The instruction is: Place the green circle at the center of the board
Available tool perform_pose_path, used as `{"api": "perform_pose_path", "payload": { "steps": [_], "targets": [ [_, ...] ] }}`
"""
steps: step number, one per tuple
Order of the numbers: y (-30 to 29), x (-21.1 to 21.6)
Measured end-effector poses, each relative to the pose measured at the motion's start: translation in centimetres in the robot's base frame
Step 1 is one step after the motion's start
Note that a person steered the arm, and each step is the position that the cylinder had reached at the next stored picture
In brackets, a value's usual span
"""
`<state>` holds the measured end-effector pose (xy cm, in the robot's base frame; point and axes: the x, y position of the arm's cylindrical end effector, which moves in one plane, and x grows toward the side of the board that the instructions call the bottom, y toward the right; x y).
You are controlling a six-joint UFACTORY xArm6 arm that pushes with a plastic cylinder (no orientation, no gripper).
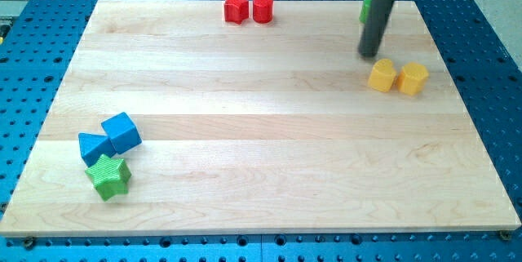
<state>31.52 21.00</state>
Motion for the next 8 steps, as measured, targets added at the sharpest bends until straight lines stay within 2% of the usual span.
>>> {"api": "perform_pose_path", "payload": {
  "steps": [1, 2, 3, 4, 5, 6, 7, 8],
  "targets": [
    [7.0, -2.7],
    [9.1, -8.4],
    [5.6, -11.1],
    [-7.5, -6.8],
    [-21.4, 1.9],
    [-23.4, 5.0],
    [-20.4, 0.5],
    [-17.8, 2.9]
  ]
}}
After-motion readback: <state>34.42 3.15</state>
